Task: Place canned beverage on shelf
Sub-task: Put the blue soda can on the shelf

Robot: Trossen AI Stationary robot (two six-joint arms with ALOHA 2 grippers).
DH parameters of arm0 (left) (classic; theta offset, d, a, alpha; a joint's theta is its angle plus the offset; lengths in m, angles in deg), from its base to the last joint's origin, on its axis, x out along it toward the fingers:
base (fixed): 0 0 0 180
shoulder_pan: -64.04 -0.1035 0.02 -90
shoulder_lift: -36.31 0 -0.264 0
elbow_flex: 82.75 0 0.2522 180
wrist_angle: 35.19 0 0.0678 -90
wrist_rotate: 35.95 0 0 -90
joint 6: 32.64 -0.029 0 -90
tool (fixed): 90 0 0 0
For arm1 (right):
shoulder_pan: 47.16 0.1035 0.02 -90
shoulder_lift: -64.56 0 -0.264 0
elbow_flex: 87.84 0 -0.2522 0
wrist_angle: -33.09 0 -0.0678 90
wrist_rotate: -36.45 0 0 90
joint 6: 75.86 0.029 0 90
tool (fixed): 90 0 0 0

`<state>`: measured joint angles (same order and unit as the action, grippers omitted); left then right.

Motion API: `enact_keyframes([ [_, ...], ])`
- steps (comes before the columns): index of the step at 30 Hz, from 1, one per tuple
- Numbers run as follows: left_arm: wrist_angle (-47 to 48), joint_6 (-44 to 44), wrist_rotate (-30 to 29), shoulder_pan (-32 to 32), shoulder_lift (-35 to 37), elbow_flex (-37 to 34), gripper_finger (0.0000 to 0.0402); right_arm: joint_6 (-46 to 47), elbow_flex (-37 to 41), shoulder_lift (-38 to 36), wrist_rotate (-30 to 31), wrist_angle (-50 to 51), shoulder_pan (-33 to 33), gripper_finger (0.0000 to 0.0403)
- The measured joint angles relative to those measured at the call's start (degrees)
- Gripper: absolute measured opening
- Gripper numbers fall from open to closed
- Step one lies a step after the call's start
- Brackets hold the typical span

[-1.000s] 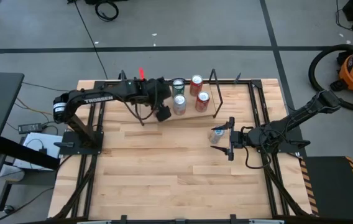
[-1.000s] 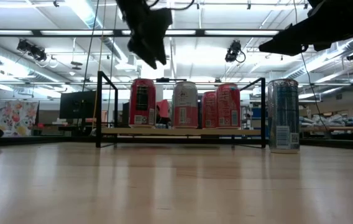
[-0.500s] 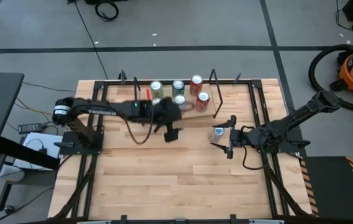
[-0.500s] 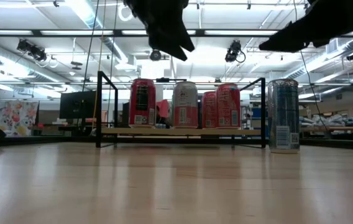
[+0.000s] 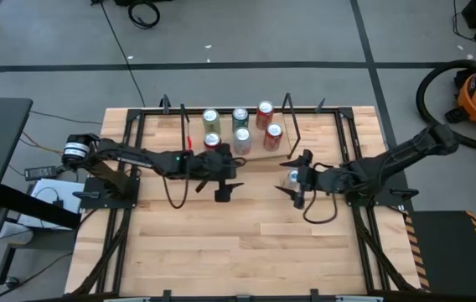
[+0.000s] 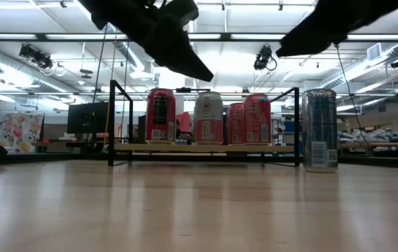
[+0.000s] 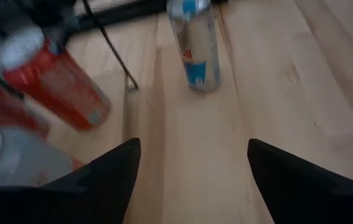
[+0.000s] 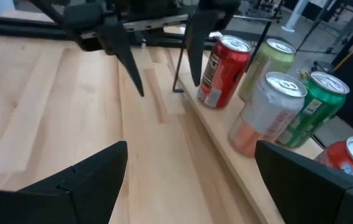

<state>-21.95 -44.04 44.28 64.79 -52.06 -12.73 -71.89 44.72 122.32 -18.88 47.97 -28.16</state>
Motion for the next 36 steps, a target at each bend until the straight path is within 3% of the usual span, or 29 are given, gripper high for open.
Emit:
enact_keyframes([
  [6, -12.78, -7.73, 1.01, -0.75, 2.68, -8.10, 0.0288, 1.20, -8.77, 7.85, -1.63, 6.33, -4.26, 0.0364],
  [9, -18.38, -8.38, 3.67, -1.40, 3.91, -11.48, 0.0286, 3.64, -14.20, 10.79, -3.74, 15.21, -6.55, 0.0364],
  [19, -18.36, -2.42, 3.20, -0.57, 8.92, -16.74, 0.0286, 6.87, -25.41, 16.80, -15.26, 40.04, -11.45, 0.0372],
  [25, -18.45, 3.05, -0.89, 0.25, 10.69, -16.23, 0.0286, 9.87, -26.04, 17.03, -16.08, 49.38, -11.50, 0.0388],
  [36, -17.86, 11.76, -1.02, 0.17, 10.40, -16.42, 0.0286, 13.11, -21.94, 18.21, -17.55, 49.38, -12.64, 0.0390],
])
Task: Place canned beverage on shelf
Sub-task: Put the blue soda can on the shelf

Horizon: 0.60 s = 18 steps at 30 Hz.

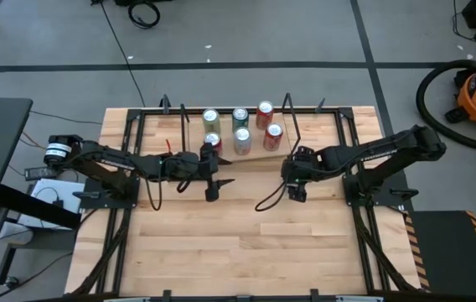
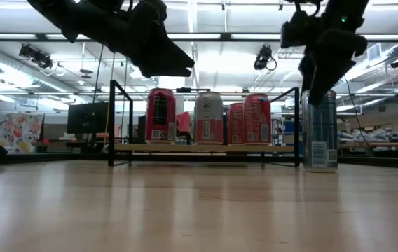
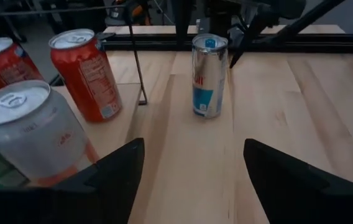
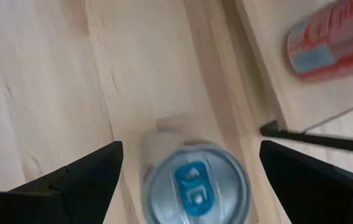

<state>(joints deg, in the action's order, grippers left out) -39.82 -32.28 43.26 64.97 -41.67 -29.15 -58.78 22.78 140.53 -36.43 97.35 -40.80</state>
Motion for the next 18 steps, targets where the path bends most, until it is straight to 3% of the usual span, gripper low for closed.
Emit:
enact_keyframes([
  [8, 4.32, 3.99, 0.00, 0.00, 0.40, 0.00, 0.0286, 0.62, 2.64, 1.11, -4.27, -2.21, -4.15, 0.0379],
  [14, 18.23, 5.14, 0.02, 0.00, 4.64, 2.35, 0.0286, -1.57, 3.79, 4.12, -6.54, -3.36, -5.37, 0.0342],
  [18, 21.32, 6.82, 0.02, 0.22, 6.14, 2.54, 0.0286, -2.61, 3.14, 5.29, -6.70, -3.69, -5.37, 0.0314],
])
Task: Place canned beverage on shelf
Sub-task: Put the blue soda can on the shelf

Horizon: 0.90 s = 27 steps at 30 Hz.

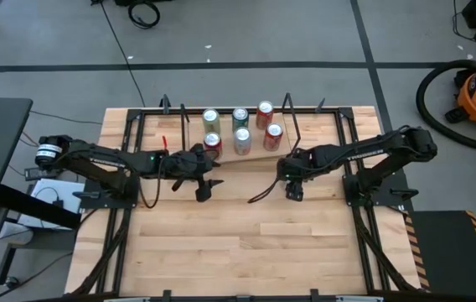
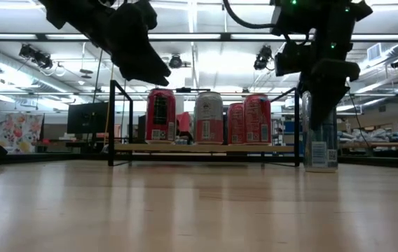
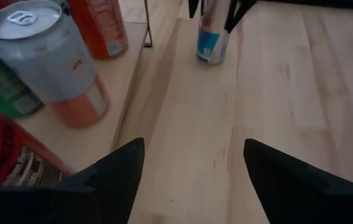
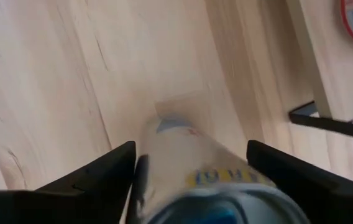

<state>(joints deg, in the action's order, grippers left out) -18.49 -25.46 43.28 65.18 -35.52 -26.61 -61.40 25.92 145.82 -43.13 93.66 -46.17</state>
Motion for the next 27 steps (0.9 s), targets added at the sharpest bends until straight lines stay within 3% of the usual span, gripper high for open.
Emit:
enact_keyframes([
  [10, -0.47, -1.42, -0.05, 2.25, -3.90, 0.04, 0.0286, -1.23, -5.94, 0.12, -1.40, 0.94, 0.09, 0.0259],
  [15, -0.59, -1.86, -0.22, 2.36, -3.91, 0.02, 0.0286, -2.49, -6.89, 0.23, -1.51, 1.96, 0.09, 0.0252],
  [19, -0.22, -1.85, -0.31, 2.36, -3.89, 0.02, 0.0286, -5.39, -6.90, 0.23, -4.44, 3.10, 0.09, 0.0264],
  [27, -0.14, -1.83, -0.31, 2.36, -3.89, 0.01, 0.0286, -11.71, -6.91, 0.23, -4.59, 6.36, 0.15, 0.0325],
])
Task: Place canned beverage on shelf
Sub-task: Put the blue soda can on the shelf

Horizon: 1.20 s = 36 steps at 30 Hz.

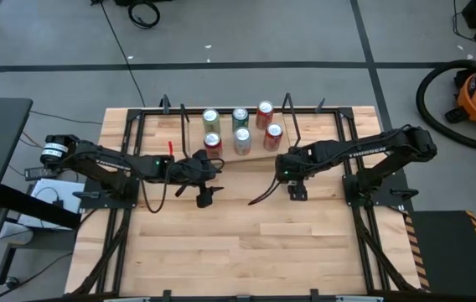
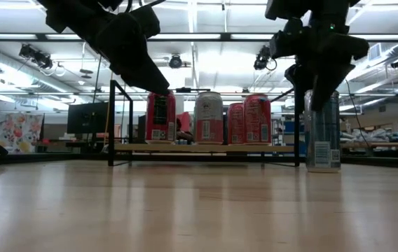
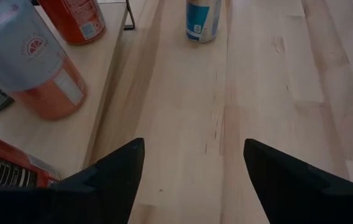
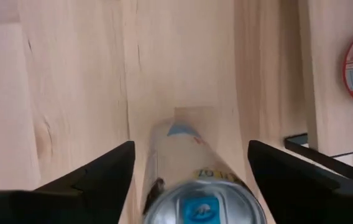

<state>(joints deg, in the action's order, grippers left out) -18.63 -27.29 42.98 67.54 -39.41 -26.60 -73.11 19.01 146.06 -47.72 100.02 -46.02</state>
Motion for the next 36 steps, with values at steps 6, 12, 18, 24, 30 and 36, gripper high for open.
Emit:
enact_keyframes([
  [6, 0.01, 0.00, -0.02, 0.00, 0.00, 0.01, 0.0286, -4.12, 1.89, -0.02, 0.00, 0.17, 0.00, 0.0348],
  [12, -0.33, -0.48, -0.04, 0.00, -0.01, 0.01, 0.0286, -4.29, 4.22, 0.00, -0.02, -2.26, -0.11, 0.0339],
  [18, -10.13, -2.12, -0.24, 1.02, 0.00, -2.40, 0.0286, -3.23, 4.22, 0.00, -2.28, -2.54, -0.48, 0.0287],
  [24, -27.51, -4.75, -1.57, 2.76, 0.33, -11.11, 0.0286, -2.49, 4.01, -0.02, -2.90, -2.38, -0.87, 0.0242],
  [30, -25.96, -6.54, -3.89, 4.22, 7.04, -14.48, 0.0286, -0.38, 1.14, 0.04, -3.09, -2.66, -0.85, 0.0250],
  [36, -13.11, -7.06, -5.90, 5.05, 14.24, -14.68, 0.0286, -1.27, -3.81, 3.52, -4.66, -4.48, -1.62, 0.0251],
])
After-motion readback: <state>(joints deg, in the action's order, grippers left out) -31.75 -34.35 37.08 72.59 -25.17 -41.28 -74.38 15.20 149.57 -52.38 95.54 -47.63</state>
